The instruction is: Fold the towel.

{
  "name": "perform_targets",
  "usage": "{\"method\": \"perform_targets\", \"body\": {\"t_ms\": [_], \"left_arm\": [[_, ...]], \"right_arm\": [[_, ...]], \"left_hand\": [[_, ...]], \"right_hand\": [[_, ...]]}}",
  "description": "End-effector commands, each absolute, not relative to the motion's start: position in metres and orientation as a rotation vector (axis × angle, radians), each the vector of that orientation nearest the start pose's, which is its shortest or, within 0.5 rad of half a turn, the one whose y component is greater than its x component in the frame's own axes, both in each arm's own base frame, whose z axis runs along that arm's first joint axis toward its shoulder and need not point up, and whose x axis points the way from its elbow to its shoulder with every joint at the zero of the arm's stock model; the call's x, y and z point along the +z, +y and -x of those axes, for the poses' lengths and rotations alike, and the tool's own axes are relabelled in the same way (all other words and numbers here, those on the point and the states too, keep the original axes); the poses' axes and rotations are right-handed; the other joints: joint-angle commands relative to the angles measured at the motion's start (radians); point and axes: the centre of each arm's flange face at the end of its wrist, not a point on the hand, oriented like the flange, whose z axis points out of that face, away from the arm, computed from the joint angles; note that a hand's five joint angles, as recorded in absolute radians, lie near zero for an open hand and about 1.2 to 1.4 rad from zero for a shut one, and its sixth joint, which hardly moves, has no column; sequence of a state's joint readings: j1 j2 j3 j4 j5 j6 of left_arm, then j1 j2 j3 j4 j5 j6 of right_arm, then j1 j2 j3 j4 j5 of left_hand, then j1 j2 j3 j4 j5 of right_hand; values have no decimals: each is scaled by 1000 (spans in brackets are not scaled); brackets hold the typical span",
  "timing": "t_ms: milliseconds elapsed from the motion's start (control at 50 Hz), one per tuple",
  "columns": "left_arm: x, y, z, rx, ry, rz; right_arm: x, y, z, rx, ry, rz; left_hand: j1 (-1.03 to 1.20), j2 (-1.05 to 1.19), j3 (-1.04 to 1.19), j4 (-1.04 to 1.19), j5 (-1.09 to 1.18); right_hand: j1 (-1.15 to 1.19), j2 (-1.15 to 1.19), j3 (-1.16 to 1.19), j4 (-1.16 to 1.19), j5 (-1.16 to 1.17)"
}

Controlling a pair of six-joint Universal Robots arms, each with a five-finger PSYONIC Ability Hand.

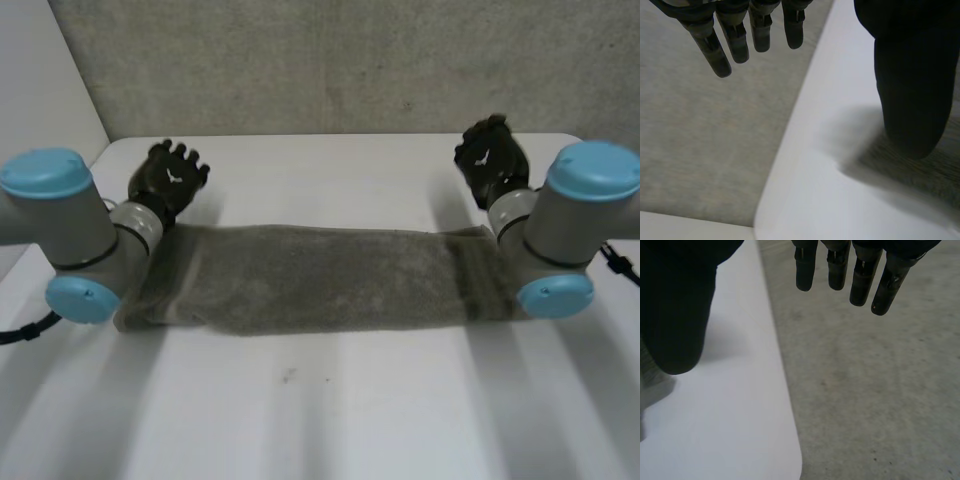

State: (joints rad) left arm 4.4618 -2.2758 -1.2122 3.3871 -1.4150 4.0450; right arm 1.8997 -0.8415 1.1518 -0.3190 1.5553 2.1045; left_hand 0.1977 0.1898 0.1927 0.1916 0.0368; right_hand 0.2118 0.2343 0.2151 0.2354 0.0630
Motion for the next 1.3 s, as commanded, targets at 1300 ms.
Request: {"method": "perform_targets", "body": {"t_ms": [1300], "left_arm": [[180,-300,213,-1894,2145,-1050]], "right_arm": [[191,-398,-66,-2189,2812,1232]], "left_hand": [[-11,-3,-6,-5,-24]], "right_hand": [[1184,1162,1181,1161,1159]]}}
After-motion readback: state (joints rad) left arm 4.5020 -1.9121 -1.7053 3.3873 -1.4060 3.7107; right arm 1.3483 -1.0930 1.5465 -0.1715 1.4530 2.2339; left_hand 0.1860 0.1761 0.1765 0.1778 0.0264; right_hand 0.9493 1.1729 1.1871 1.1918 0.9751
